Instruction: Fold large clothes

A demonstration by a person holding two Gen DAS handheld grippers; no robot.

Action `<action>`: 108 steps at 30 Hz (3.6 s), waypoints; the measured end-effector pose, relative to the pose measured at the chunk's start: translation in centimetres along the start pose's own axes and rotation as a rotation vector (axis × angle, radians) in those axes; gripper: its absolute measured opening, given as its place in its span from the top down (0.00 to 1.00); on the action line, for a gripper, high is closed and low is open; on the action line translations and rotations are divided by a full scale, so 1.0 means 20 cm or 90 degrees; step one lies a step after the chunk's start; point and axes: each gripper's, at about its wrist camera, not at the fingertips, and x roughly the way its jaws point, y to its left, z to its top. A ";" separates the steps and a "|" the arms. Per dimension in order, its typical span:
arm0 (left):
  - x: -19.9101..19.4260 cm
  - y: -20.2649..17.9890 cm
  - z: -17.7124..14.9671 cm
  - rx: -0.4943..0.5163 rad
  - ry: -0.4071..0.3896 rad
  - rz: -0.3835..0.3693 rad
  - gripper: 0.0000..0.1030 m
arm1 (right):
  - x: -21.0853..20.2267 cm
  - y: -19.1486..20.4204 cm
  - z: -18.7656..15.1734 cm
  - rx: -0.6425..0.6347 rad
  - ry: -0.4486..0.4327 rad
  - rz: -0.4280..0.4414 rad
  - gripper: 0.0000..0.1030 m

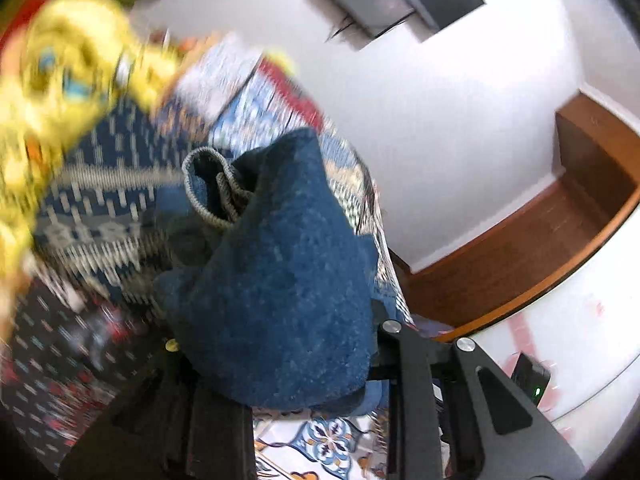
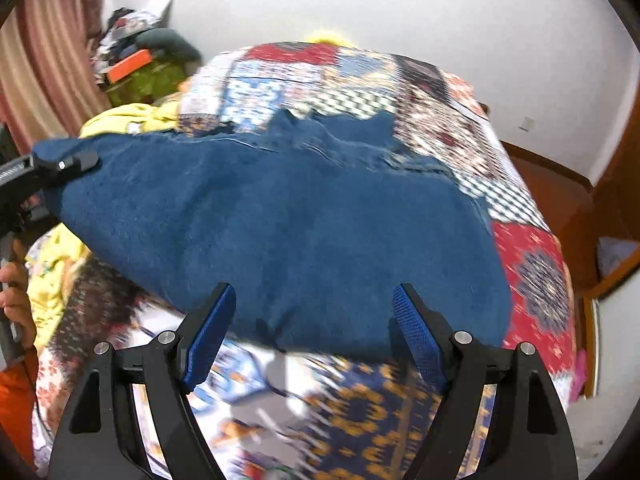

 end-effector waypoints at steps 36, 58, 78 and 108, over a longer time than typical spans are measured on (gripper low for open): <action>0.52 -0.91 -0.30 0.388 0.077 0.065 0.77 | -0.08 -0.40 -0.19 0.138 0.043 0.005 0.16; 0.68 -0.95 -0.98 0.632 0.306 0.055 0.42 | -0.46 -0.68 -0.31 0.186 -0.020 -0.066 0.16; 0.51 -0.28 -0.31 0.350 0.226 0.205 0.12 | 0.00 -0.20 0.19 -0.016 0.024 0.039 0.16; 0.27 -0.29 -0.45 0.421 0.190 0.213 0.05 | -0.08 -0.47 -0.19 0.137 0.099 0.051 0.13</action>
